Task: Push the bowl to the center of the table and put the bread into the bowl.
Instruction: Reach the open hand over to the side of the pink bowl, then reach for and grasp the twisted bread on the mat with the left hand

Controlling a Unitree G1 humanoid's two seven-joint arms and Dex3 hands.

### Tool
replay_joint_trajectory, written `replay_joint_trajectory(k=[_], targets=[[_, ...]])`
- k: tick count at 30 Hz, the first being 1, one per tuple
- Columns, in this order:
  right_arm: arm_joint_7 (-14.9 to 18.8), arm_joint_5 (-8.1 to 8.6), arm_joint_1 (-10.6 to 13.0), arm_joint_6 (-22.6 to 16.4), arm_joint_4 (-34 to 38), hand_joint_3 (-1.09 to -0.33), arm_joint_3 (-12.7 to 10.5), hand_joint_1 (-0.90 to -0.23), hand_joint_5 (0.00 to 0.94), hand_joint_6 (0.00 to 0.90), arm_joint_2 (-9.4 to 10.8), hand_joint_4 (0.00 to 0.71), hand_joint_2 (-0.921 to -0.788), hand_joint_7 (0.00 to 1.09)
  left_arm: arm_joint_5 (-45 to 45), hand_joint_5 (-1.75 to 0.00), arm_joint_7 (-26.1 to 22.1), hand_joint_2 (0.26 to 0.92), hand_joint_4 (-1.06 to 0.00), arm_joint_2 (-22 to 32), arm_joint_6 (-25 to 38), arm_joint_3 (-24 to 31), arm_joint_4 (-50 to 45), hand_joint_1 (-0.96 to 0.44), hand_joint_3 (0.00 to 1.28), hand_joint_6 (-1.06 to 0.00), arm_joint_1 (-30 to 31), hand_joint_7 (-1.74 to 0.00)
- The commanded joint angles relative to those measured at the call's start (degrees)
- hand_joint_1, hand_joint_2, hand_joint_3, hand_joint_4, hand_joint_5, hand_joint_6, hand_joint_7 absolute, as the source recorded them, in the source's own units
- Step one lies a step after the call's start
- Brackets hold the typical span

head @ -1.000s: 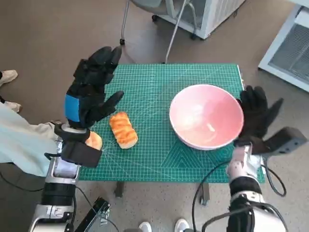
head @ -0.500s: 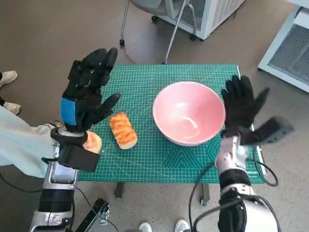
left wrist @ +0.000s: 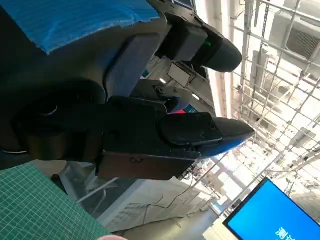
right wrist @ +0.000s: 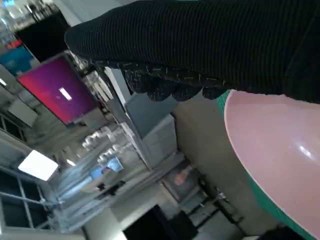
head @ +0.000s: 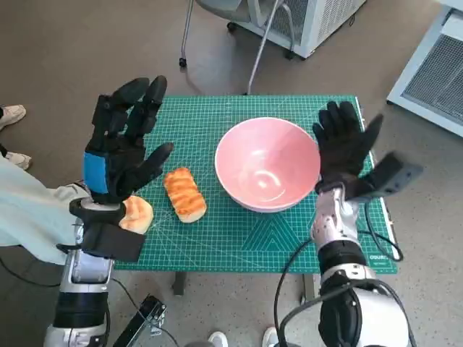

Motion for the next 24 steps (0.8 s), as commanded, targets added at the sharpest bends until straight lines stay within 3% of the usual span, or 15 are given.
replay_joint_trajectory(k=[1,7,9,13,16,18,21,24], targets=[[-1.51,-2.16,0.98,0.29,0.70,-0.776,1.36,-0.493,0.014,0.158,-0.46,0.325,-0.921,0.65,-0.24,-0.01,-0.77,0.921,-0.38,1.18,0.69,0.93,-1.81,-0.26,0.25,-0.15,1.18,-0.76],[-2.00,-5.93,1.86,-3.69,-0.45,-0.779,4.45,-0.507,0.017,0.172,-1.93,0.332,-0.921,0.65,-0.93,-0.01,-3.86,0.917,-0.39,3.71,1.05,1.40,-2.60,-0.24,0.23,-0.15,1.59,-0.78],[-2.52,-7.90,2.25,-6.08,-1.12,-0.776,6.19,-0.508,0.023,0.176,-2.55,0.346,-0.921,0.66,-1.14,-0.02,-6.69,0.911,-0.39,6.22,1.04,1.38,-2.67,-0.24,0.21,-0.15,1.54,-0.78],[-4.15,-13.00,3.92,-12.63,-3.02,-0.772,10.27,-0.512,0.026,0.163,-4.14,0.366,-0.921,0.69,-3.21,-0.02,-16.42,0.902,-0.39,13.72,1.86,1.42,-3.44,-0.23,0.15,-0.18,1.27,-0.75],[-6.27,-18.26,5.40,-18.90,-5.23,-0.768,14.19,-0.527,0.028,0.152,-6.22,0.376,-0.921,0.71,-4.74,-0.02,-24.27,0.891,-0.39,19.21,3.06,1.05,-3.76,-0.20,0.11,-0.21,0.14,-0.72],[-7.12,-20.69,6.18,-22.48,-6.70,-0.763,16.09,-0.540,0.026,0.129,-7.34,0.378,-0.921,0.74,-5.42,-0.02,-27.98,0.877,-0.39,21.70,3.36,0.66,-3.52,-0.15,0.08,-0.23,-0.81,-0.68],[-6.37,-22.22,7.20,-27.13,-8.71,-0.762,17.64,-0.544,0.022,0.106,-8.63,0.377,-0.921,0.76,-5.93,-0.02,-32.26,0.863,-0.39,24.36,3.18,-0.22,-2.79,-0.09,0.05,-0.28,-2.26,-0.60],[-3.42,-21.28,8.03,-30.57,-10.84,-0.763,18.32,-0.549,0.020,0.088,-9.21,0.375,-0.921,0.79,-4.87,-0.02,-35.32,0.848,-0.40,26.47,2.05,-1.61,-1.52,-0.04,0.02,-0.35,-4.01,-0.50]])
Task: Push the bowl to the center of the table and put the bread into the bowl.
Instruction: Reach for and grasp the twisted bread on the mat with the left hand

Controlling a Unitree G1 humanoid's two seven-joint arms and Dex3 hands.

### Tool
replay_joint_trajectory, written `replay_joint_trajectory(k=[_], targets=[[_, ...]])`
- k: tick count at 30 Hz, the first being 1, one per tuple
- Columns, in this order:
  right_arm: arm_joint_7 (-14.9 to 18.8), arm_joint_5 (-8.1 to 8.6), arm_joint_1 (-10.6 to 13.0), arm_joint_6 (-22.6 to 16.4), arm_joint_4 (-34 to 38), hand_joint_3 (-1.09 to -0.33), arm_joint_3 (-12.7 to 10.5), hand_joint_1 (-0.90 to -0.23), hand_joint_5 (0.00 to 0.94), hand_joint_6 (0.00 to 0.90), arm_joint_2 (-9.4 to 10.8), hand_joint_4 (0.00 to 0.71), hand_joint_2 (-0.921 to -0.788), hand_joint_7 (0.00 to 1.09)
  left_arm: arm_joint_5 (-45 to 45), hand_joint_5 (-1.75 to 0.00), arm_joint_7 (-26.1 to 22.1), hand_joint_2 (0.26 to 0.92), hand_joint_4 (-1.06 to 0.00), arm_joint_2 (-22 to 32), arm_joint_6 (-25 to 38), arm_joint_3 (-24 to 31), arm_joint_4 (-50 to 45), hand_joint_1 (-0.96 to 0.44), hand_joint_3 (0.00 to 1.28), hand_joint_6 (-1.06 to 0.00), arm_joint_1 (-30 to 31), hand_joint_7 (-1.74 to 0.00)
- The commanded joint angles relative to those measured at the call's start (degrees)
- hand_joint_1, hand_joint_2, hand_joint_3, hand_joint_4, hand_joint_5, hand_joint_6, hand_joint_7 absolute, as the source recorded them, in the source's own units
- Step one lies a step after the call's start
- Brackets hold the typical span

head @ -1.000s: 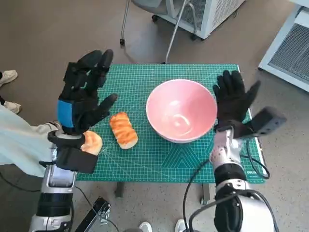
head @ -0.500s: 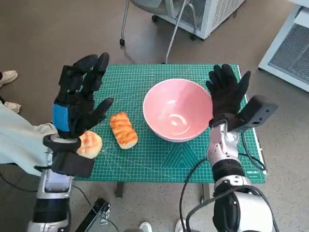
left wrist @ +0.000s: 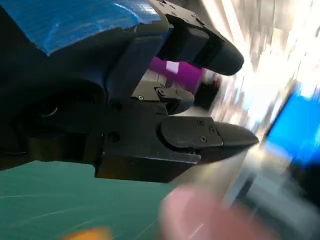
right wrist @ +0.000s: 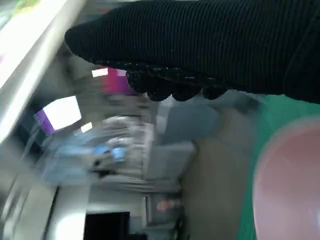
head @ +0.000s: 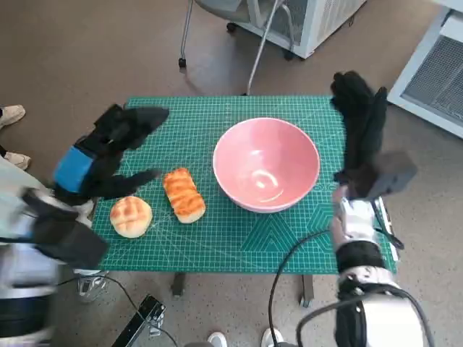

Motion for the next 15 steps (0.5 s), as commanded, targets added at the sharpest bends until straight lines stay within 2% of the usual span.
replay_joint_trajectory(k=[1,3,7,15], targets=[[3.44,0.54,2.61,-4.33,-2.45,-0.764,1.63,-0.550,0.019,0.085,-0.59,0.375,-0.921,0.79,0.10,-0.01,-4.62,0.846,-0.40,3.21,-1.47,-2.26,1.28,-0.03,0.02,-0.36,-3.26,-0.48],[5.26,1.57,3.25,-5.29,-3.91,-0.768,1.92,-0.553,0.018,0.076,-0.66,0.373,-0.921,0.80,0.92,-0.01,-5.90,0.836,-0.41,3.99,-2.29,-3.35,2.39,0.00,0.01,-0.41,-4.35,-0.40],[7.16,2.41,4.71,-5.63,-6.65,-0.781,2.53,-0.551,0.017,0.065,-1.05,0.372,-0.921,0.81,3.71,-0.01,-6.71,0.819,-0.41,4.92,-4.36,-5.81,5.35,0.02,0.00,-0.47,-6.74,-0.29],[8.78,3.87,7.07,-4.83,-9.72,-0.804,2.83,-0.532,0.016,0.052,-1.02,0.371,-0.921,0.82,14.49,0.00,-3.69,0.783,-0.42,5.80,-12.11,-12.17,13.43,-0.01,0.00,-0.57,-12.40,-0.11]])
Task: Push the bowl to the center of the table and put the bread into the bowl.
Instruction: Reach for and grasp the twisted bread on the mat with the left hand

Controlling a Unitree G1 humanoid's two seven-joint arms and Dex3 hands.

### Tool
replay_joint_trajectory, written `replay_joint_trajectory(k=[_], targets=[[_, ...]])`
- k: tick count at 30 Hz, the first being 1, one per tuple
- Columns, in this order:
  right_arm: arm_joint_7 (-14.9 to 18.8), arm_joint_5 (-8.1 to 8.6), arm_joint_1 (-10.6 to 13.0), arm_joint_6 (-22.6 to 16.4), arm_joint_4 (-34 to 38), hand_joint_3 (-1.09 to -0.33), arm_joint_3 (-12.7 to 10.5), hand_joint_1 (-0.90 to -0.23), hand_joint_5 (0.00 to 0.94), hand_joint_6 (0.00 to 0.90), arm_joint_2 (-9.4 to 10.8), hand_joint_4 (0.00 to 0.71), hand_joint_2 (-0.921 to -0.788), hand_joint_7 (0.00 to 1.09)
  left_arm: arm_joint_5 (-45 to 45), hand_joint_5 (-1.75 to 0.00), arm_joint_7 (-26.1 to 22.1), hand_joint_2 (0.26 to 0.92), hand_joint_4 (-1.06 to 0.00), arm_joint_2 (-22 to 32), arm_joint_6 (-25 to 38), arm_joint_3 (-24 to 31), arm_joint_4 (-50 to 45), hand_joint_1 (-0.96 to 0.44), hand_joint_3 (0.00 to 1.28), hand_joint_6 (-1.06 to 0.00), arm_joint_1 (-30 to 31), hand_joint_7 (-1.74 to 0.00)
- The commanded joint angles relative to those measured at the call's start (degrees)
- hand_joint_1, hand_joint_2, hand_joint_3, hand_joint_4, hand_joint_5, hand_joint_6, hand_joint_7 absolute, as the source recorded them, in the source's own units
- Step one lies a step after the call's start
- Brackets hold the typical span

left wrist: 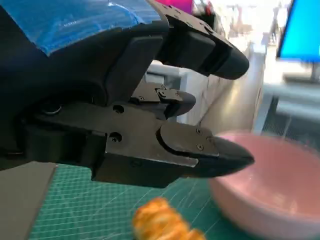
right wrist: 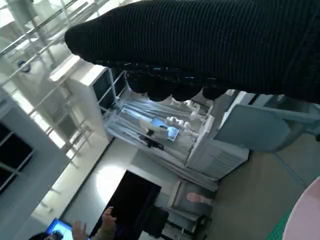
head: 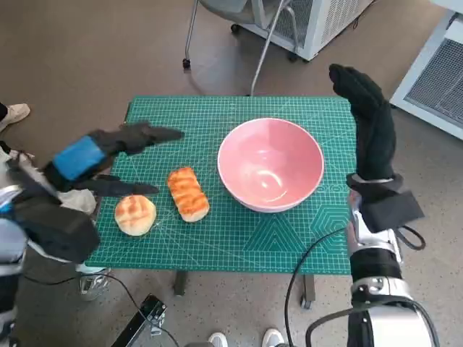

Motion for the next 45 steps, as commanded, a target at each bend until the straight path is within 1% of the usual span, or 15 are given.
replay_joint_trajectory(k=[1,2,10,16,20,24,27,33,42,45], targets=[[1.64,1.97,2.62,1.04,-0.59,-0.805,0.08,-0.531,0.016,0.051,-0.08,0.371,-0.921,0.82,6.24,0.00,1.86,0.782,-0.42,0.74,-4.01,-4.18,4.85,-0.02,0.00,-0.57,-3.98,-0.11],[1.92,2.31,2.72,1.09,-0.61,-0.805,0.05,-0.534,0.016,0.051,-0.03,0.372,-0.921,0.82,7.32,0.00,2.05,0.783,-0.41,0.68,-4.52,-4.92,5.69,-0.02,0.00,-0.57,-4.63,-0.10],[1.55,2.52,3.19,1.18,-0.35,-0.802,0.03,-0.540,0.016,0.051,-0.16,0.373,-0.921,0.82,15.85,0.00,4.92,0.794,-0.38,-0.42,-7.64,-11.07,12.58,-0.06,0.01,-0.55,-9.84,-0.05],[2.04,3.23,3.37,1.26,-0.49,-0.799,-0.04,-0.546,0.016,0.052,0.05,0.375,-0.921,0.82,21.64,0.00,9.28,0.800,-0.37,-1.81,-9.83,-15.46,17.25,-0.07,0.01,-0.54,-13.11,-0.03],[2.94,4.16,3.43,1.42,-0.58,-0.796,-0.16,-0.554,0.016,0.054,0.12,0.376,-0.921,0.82,25.17,0.00,11.62,0.802,-0.37,-2.61,-10.26,-18.08,19.22,-0.07,0.01,-0.54,-14.59,-0.03],[2.92,4.30,3.72,1.38,-0.95,-0.791,0.03,-0.568,0.017,0.055,0.07,0.377,-0.921,0.81,27.83,0.00,13.06,0.805,-0.37,-2.85,-10.09,-20.14,20.50,-0.07,0.01,-0.55,-15.65,-0.03],[2.60,4.09,3.91,1.39,-1.09,-0.789,0.07,-0.578,0.017,0.056,-0.03,0.378,-0.921,0.81,29.94,0.00,14.03,0.806,-0.38,-2.52,-9.97,-21.54,20.81,-0.07,0.01,-0.55,-16.32,-0.02],[2.22,3.79,4.31,1.28,-1.28,-0.788,0.07,-0.583,0.017,0.059,-0.08,0.380,-0.921,0.81,32.74,0.00,14.65,0.810,-0.38,-2.53,-9.01,-23.58,21.63,-0.07,0.01,-0.56,-17.31,-0.02],[2.47,4.21,4.42,1.44,-1.36,-0.782,0.04,-0.597,0.017,0.062,0.28,0.382,-0.921,0.82,37.49,0.00,16.06,0.820,-0.39,-3.86,-6.60,-27.43,23.52,-0.05,0.01,-0.57,-17.92,-0.02],[2.30,4.11,4.46,1.46,-1.16,-0.781,0.05,-0.599,0.017,0.062,0.39,0.382,-0.921,0.82,40.04,-0.01,17.72,0.837,-0.40,-4.85,-5.78,-29.72,24.44,-0.02,0.01,-0.58,-17.75,-0.02]])
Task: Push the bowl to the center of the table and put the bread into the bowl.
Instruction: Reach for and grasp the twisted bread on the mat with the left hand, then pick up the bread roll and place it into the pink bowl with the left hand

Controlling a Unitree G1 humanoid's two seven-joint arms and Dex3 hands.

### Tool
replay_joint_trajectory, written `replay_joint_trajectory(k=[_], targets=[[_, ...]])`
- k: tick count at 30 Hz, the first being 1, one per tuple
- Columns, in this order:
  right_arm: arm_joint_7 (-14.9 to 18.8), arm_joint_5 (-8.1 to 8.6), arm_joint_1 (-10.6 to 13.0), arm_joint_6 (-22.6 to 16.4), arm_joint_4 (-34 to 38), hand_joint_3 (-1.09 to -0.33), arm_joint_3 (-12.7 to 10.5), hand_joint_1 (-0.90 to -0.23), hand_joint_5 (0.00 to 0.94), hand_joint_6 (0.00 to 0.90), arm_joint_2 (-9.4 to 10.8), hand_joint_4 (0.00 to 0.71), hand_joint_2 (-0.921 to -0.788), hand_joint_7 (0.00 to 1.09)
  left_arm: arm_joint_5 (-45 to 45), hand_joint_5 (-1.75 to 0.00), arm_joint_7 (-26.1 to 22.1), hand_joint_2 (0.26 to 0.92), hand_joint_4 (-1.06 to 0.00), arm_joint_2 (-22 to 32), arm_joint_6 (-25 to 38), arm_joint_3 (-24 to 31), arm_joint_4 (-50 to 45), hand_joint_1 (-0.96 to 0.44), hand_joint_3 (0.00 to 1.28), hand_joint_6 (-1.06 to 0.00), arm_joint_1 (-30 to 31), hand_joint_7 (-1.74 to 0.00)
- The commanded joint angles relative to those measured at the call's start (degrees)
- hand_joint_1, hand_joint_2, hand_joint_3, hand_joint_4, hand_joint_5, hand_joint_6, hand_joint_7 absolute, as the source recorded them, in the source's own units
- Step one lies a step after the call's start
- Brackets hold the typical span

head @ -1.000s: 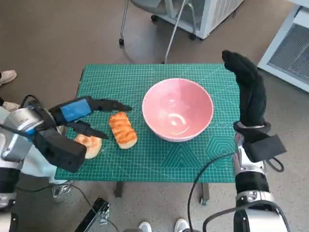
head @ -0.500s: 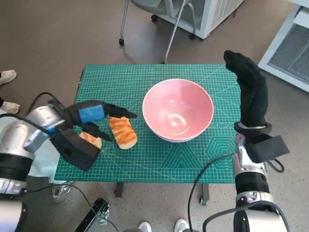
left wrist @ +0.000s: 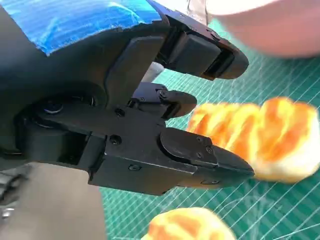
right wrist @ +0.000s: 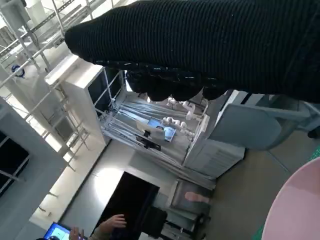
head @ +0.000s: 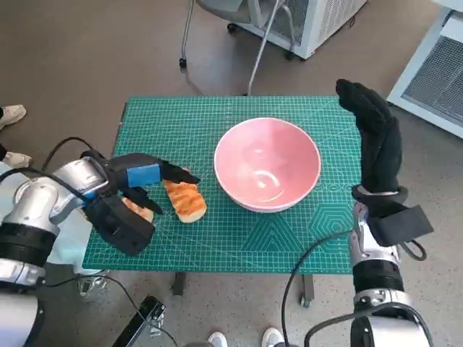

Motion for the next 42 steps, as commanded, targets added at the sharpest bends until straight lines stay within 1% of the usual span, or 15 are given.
replay_joint_trajectory(k=[1,5,8,14,15,16,17,19,20,23,26,29,33,39,42], targets=[[-0.12,0.22,1.39,1.08,0.53,-0.780,0.04,-0.596,0.017,0.062,0.44,0.382,-0.921,0.82,3.65,-0.01,2.45,0.856,-0.41,-1.51,0.93,-3.51,1.58,0.00,0.02,-0.58,-0.50,-0.02],[-0.51,-0.09,1.70,0.95,0.40,-0.784,0.19,-0.571,0.016,0.061,0.84,0.382,-0.921,0.82,6.35,-0.02,5.67,0.906,-0.44,-2.78,0.89,-6.45,3.86,0.04,0.07,-0.62,-1.34,-0.03],[-0.73,-0.21,2.00,0.82,0.11,-0.786,0.31,-0.562,0.016,0.062,1.15,0.382,-0.921,0.81,7.49,-0.03,8.75,0.915,-0.47,-4.02,0.47,-8.34,6.47,0.07,0.11,-0.65,-2.06,-0.05],[-0.60,-0.01,2.38,0.48,-0.21,-0.789,0.42,-0.556,0.015,0.055,1.52,0.382,-0.921,0.81,9.20,-0.06,16.37,0.920,-0.64,-5.84,-0.97,-11.70,12.45,0.09,0.16,-0.81,-4.00,-0.10],[-0.61,-0.04,2.39,0.44,-0.17,-0.788,0.41,-0.556,0.015,0.055,1.54,0.382,-0.921,0.81,9.35,-0.07,17.46,0.920,-0.67,-6.11,-1.11,-12.13,13.39,0.00,0.17,-0.76,-4.31,-0.35],[-0.56,0.00,2.45,0.37,-0.13,-0.788,0.37,-0.557,0.015,0.054,1.53,0.382,-0.921,0.81,9.49,-0.09,18.86,0.921,-0.71,-6.44,-1.18,-12.53,14.42,-0.12,0.19,-0.67,-4.60,-0.73],[-0.56,0.00,2.48,0.32,-0.08,-0.788,0.35,-0.557,0.015,0.054,1.54,0.382,-0.921,0.81,9.61,-0.50,19.99,0.921,-0.61,-6.68,-1.25,-12.92,15.28,-0.08,0.20,-0.64,-4.87,-0.96],[-0.60,-0.03,2.46,0.28,0.15,-0.787,0.31,-0.556,0.015,0.054,1.52,0.383,-0.921,0.81,9.59,-0.86,21.93,0.921,-0.52,-7.05,-1.36,-13.55,16.77,-0.04,0.21,-0.60,-5.34,-1.19],[-0.64,-0.05,2.43,0.30,0.35,-0.787,0.28,-0.556,0.015,0.054,1.49,0.383,-0.921,0.81,9.60,-0.98,23.03,0.921,-0.50,-7.31,-1.34,-13.91,17.61,-0.02,0.21,-0.59,-5.55,-1.28],[-0.82,-0.18,2.45,0.37,0.66,-0.786,0.24,-0.553,0.015,0.055,1.46,0.384,-0.921,0.81,9.73,-1.20,26.00,0.920,-0.51,-8.02,-1.20,-15.01,19.82,-0.01,0.20,-0.53,-6.06,-1.32],[-1.16,-0.44,2.60,0.53,0.68,-0.785,0.31,-0.552,0.015,0.056,1.58,0.384,-0.921,0.80,10.07,-1.28,29.04,0.920,-0.51,-8.62,-0.72,-16.31,21.93,0.00,0.20,-0.52,-6.39,-1.34],[-1.29,-0.42,2.80,0.72,0.41,-0.785,0.38,-0.552,0.015,0.056,1.79,0.384,-0.921,0.80,9.97,-1.13,31.11,0.921,-0.57,-8.92,-0.57,-17.25,23.41,0.00,0.16,-0.56,-6.70,-1.39],[-1.19,-0.06,3.02,1.36,0.07,-0.783,0.42,-0.558,0.015,0.058,2.08,0.385,-0.921,0.80,9.39,-1.16,32.20,0.921,-0.55,-9.08,-0.33,-17.93,25.04,0.00,0.15,-0.59,-7.60,-1.35],[-1.07,0.11,3.48,1.76,-0.59,-0.780,0.55,-0.569,0.015,0.060,2.39,0.386,-0.921,0.80,5.18,-1.14,29.87,0.921,-0.54,-7.44,-2.87,-15.56,25.36,0.00,0.15,-0.61,-9.43,-1.35],[-0.85,0.33,3.60,1.88,-0.79,-0.781,0.56,-0.563,0.014,0.060,2.54,0.386,-0.921,0.79,0.09,-1.15,26.34,0.921,-0.55,-4.83,-6.20,-12.00,23.29,0.00,0.14,-0.63,-10.13,-1.32]])
